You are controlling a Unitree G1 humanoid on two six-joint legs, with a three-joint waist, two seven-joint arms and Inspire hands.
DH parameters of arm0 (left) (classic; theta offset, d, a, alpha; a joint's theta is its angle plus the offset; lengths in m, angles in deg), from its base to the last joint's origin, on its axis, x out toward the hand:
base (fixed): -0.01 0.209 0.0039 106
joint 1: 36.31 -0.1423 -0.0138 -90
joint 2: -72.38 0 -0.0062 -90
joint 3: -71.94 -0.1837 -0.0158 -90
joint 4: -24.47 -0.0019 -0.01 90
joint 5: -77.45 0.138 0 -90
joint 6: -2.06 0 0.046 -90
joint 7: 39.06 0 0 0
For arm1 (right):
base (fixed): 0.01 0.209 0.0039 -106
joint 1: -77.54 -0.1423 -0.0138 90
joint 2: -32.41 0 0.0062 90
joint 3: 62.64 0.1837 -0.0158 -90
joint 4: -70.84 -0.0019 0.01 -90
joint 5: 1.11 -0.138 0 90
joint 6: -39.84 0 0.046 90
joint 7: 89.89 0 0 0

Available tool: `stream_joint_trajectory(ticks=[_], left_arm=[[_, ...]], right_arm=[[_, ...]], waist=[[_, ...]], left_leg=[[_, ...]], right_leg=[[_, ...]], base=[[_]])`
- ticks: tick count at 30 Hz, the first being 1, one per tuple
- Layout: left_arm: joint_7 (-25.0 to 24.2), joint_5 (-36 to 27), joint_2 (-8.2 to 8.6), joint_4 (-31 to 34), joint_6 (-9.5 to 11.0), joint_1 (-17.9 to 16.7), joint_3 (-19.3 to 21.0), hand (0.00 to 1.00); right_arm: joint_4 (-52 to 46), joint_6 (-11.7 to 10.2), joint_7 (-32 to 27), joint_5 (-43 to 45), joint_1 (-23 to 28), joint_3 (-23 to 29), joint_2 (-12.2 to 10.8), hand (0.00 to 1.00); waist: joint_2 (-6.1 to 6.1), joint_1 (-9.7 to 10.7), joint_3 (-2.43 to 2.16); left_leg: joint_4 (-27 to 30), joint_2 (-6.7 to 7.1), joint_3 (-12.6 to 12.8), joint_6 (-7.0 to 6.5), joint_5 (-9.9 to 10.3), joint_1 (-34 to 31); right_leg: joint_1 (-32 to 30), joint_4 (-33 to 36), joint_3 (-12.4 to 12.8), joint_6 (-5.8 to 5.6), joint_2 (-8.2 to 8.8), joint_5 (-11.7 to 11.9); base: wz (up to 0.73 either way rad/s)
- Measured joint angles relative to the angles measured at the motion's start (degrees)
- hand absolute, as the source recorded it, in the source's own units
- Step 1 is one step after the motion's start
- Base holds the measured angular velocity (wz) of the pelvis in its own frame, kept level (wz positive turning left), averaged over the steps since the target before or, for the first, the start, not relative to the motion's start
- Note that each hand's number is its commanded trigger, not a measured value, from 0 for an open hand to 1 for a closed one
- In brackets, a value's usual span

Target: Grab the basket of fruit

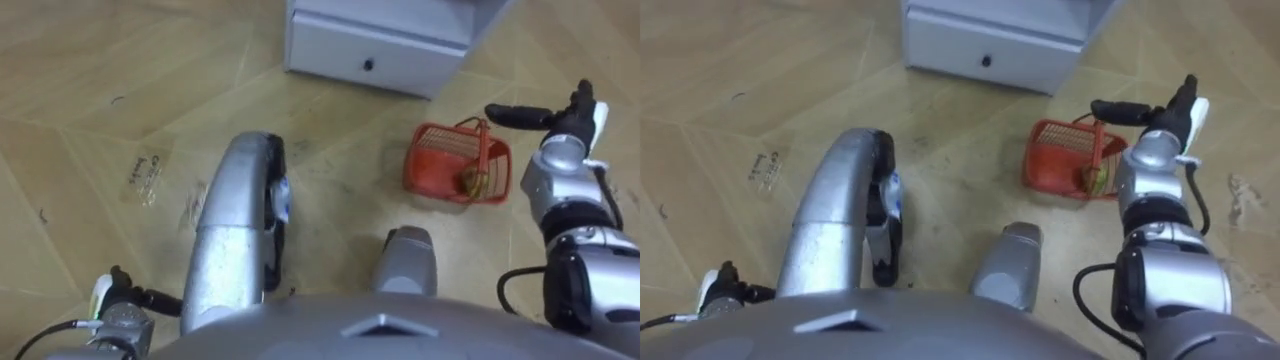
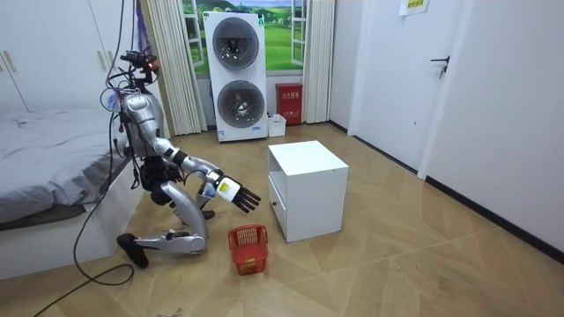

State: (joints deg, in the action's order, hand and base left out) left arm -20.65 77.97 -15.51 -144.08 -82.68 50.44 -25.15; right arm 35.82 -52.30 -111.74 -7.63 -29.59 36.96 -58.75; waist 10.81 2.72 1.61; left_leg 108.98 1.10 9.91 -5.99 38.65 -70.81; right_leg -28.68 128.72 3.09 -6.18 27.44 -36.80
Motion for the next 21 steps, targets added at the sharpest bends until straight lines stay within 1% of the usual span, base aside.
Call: stream_joint_trajectory(ticks=[1, 2, 3, 4, 5, 6, 7, 8, 9, 10, 11, 12, 13, 14, 16, 17, 19, 21], left_arm=[[-0.3, 0.2, 0.08, 0.0, 0.1, -0.7, -0.7, 0.00], [-0.7, 0.2, 0.06, -0.1, 0.1, -0.8, -1.4, 0.00], [-0.8, 0.2, 0.04, -0.1, 0.1, -0.8, -1.9, 0.00], [-1.4, 0.1, -0.12, -0.2, 0.1, -0.9, -2.7, 0.00], [-1.7, 0.1, -0.30, -0.2, 0.1, -1.1, -3.3, 0.00], [-1.8, 0.1, -0.38, -0.1, 0.1, -1.3, -3.4, 0.00], [-2.4, 0.0, -0.56, -0.1, 0.1, -1.6, -3.4, 0.00], [-3.2, 0.0, 0.03, -0.2, -0.1, -1.5, -3.5, 0.00], [-3.7, 0.0, 0.63, -0.1, -0.1, -1.6, -3.7, 0.00], [-4.8, 0.0, 0.92, -0.2, 0.1, -1.9, -4.3, 0.00], [-6.0, 0.0, 0.90, -0.2, 0.2, -1.6, -4.8, 0.00], [-6.4, 0.1, 0.90, -0.2, 0.4, -1.3, -4.8, 0.00], [-7.2, 0.1, 0.78, -0.2, 0.8, -0.7, -4.9, 0.00], [-7.8, 0.1, 0.44, -0.2, 1.0, -0.3, -4.9, 0.00], [-7.9, 0.1, 0.37, -0.2, 1.0, -0.3, -5.6, 0.00], [-7.9, 0.2, 0.44, 0.0, 1.1, -0.6, -6.3, 0.00], [-7.9, 0.1, 0.44, 0.4, 0.9, -1.1, -6.9, 0.00], [-7.8, 0.0, 0.44, 0.4, 0.6, -2.0, -7.7, 0.00]], right_arm=[[0.2, 0.0, 0.0, 0.0, 0.0, -0.3, 0.4, 0.00], [0.2, 0.0, 0.0, -0.1, 0.0, -1.1, 1.0, 0.00], [0.2, 0.0, 0.0, -0.2, 0.0, -1.7, 1.4, 0.00], [0.2, 0.0, 0.0, -0.6, 0.0, -2.3, 1.9, 0.00], [0.3, 0.0, 0.0, -1.2, 0.0, -3.0, 2.4, 0.00], [0.3, 0.0, 0.0, -1.6, 0.0, -3.4, 2.6, 0.00], [0.3, 0.0, 0.0, -2.0, 0.0, -4.2, 3.0, 0.00], [0.4, 0.0, 0.3, -2.0, -0.5, -5.1, 3.9, 0.00], [0.6, 0.1, 0.6, -2.0, -1.1, -5.5, 4.2, 0.00], [0.7, 0.2, 1.2, -2.2, -1.4, -6.6, 4.1, 0.00], [0.7, 0.2, 1.7, -2.3, -1.3, -6.8, 4.2, 0.00], [0.7, 0.2, 1.8, -2.3, -1.3, -6.8, 4.3, 0.00], [1.1, 0.2, 2.1, -2.0, -1.5, -7.3, 4.7, 0.00], [1.8, 0.2, 2.7, -1.8, -1.7, -8.4, 4.7, 0.00], [2.1, 0.2, 3.8, -1.8, -1.8, -9.0, 4.7, 0.00], [1.8, 0.3, 4.1, -1.8, -1.8, -9.0, 4.7, 0.00], [1.2, 0.3, 4.4, -1.9, -1.8, -9.4, 4.7, 0.00], [1.1, 0.5, 4.5, -1.9, -1.8, -10.4, 4.7, 0.00]], waist=[[-0.10, 0.0, 0.08], [-0.46, 0.1, 0.45], [-0.71, 0.1, 0.68], [-0.79, 0.2, 0.81], [-0.72, 0.2, 0.84], [-0.59, 0.2, 0.87], [-0.19, 0.1, 0.91], [-0.99, -0.1, 1.41], [-1.42, -0.4, 1.95], [-1.67, -0.4, 1.87], [-1.72, 0.2, 1.84], [-1.79, 0.3, 1.80], [-2.16, 0.2, 1.60], [-1.85, -0.5, 1.63], [-1.97, -1.2, 1.55], [-2.34, -1.4, 1.40], [-2.80, -1.6, 1.33], [-3.65, -2.0, 0.93]], left_leg=[[0.2, -0.36, -0.2, 0.57, -0.2, 0.0], [0.2, -0.35, -0.7, 1.65, -0.5, 0.0], [0.2, -0.35, -0.9, 2.06, -0.5, 0.0], [0.2, -0.24, -0.8, 2.71, -0.7, -0.1], [0.6, -0.17, -0.8, 3.36, -0.9, -0.4], [1.0, -0.12, -0.8, 3.50, -1.0, -0.7], [2.1, 0.34, -0.9, 4.29, -1.4, -1.5], [3.9, 0.62, -2.4, 5.20, -1.9, -2.8], [4.5, 0.80, -3.5, 5.92, -2.4, -3.5], [4.4, 1.67, -3.6, 6.68, -3.4, -4.5], [3.5, 2.17, -3.4, 6.61, -3.4, -4.9], [3.1, 2.32, -3.5, 6.67, -3.4, -4.9], [2.6, 2.30, -3.7, 6.93, -3.3, -5.0], [2.4, 2.35, -3.9, 7.17, -3.2, -5.0], [2.3, 2.40, -4.2, 7.60, -2.9, -5.0], [2.0, 2.38, -4.2, 8.67, -2.3, -5.0], [1.8, 2.17, -4.1, 8.82, -2.2, -5.3], [1.7, 1.64, -4.0, 8.82, -2.2, -5.3]], right_leg=[[0.0, 0.6, 0.3, 0.50, -0.46, -0.3], [-0.3, 1.2, 0.8, 0.77, -0.99, -0.5], [-0.3, 1.5, 0.9, 0.76, -1.17, -0.7], [-0.4, 2.3, 1.6, 1.14, -1.48, -1.4], [-0.4, 3.2, 2.5, 1.48, -1.96, -2.2], [-0.4, 3.8, 3.0, 1.57, -2.19, -2.7], [-0.3, 5.4, 3.8, 1.82, -2.59, -3.5], [-0.4, 7.1, 4.1, 2.18, -3.51, -3.7], [-0.7, 7.4, 4.3, 2.16, -4.57, -3.7], [-1.3, 7.6, 4.7, 2.17, -4.91, -3.8], [-1.6, 7.7, 4.4, 2.15, -4.68, -3.8], [-1.9, 7.7, 4.3, 2.05, -4.52, -3.8], [-2.7, 7.9, 4.5, 1.59, -4.41, -4.0], [-3.4, 8.2, 4.8, 1.50, -4.51, -4.1], [-3.4, 8.4, 4.5, 1.50, -4.64, -4.1], [-3.6, 8.6, 4.4, 1.50, -4.58, -4.1], [-4.2, 9.0, 4.6, 1.50, -4.57, -4.1], [-4.4, 9.1, 4.6, 1.50, -4.78, -4.1]], base=[[-0.09], [-0.09], [-0.09], [-0.06], [-0.05], [-0.05], [-0.14], [-0.24], [-0.32], [-0.05], [0.13], [0.29], [0.09], [0.00], [0.00], [0.07], [0.03], [-0.04]])
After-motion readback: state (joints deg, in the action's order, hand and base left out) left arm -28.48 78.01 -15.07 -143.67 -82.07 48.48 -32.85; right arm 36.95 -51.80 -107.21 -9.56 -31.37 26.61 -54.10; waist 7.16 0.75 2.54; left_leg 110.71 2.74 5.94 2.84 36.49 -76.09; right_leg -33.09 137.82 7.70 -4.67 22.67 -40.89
